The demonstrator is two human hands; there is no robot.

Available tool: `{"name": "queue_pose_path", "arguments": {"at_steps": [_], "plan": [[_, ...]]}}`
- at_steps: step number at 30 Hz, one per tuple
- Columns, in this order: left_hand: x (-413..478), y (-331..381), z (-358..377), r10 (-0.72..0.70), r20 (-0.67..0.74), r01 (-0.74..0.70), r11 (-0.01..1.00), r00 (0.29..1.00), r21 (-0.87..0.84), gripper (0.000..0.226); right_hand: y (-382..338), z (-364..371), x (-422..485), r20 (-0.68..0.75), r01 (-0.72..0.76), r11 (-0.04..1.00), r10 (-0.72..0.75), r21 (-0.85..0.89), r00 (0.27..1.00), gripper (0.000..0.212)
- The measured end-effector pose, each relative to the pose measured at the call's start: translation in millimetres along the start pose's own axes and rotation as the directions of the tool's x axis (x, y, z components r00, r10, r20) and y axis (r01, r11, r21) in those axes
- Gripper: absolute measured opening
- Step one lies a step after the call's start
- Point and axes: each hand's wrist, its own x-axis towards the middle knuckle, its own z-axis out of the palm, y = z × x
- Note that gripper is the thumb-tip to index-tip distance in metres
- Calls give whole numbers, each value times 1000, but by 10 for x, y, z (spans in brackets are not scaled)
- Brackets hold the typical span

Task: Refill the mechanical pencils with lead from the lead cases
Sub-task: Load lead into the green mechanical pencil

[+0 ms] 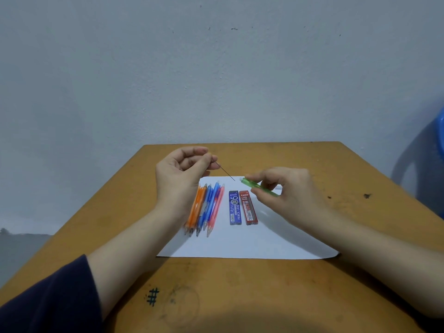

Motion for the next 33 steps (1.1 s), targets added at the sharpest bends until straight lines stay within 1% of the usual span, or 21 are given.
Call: {"name": "queue_pose_path", "arguments": {"at_steps": [7, 9, 12, 22, 29, 33], "plan": [[-3, 10, 3, 25, -9, -26, 999, 1000, -38, 10, -1, -1, -4, 3, -3, 1000, 3, 30, 1000, 25], [-7, 10, 6, 26, -4, -26, 999, 1000, -39, 11, 1, 3, -6, -2, 4, 999, -4, 37, 1000, 26], [-9, 9, 16, 30, 4, -29, 999, 1000, -39, 8, 3, 12, -2, -6, 7, 999, -6, 47, 1000, 26], [-24, 18, 22, 44, 3, -44, 999, 999, -32, 6, 43, 20, -9, -21, -27, 995, 29, 91, 999, 26], [-58, 14, 34, 13, 47, -11, 999, 999, -40, 10, 47, 38, -17, -36, -10, 996, 13, 94, 999, 27], [-64, 18, 36, 32, 47, -31, 999, 998, -32, 8, 50, 33, -23, -42, -27, 994, 31, 105, 999, 26]]}}
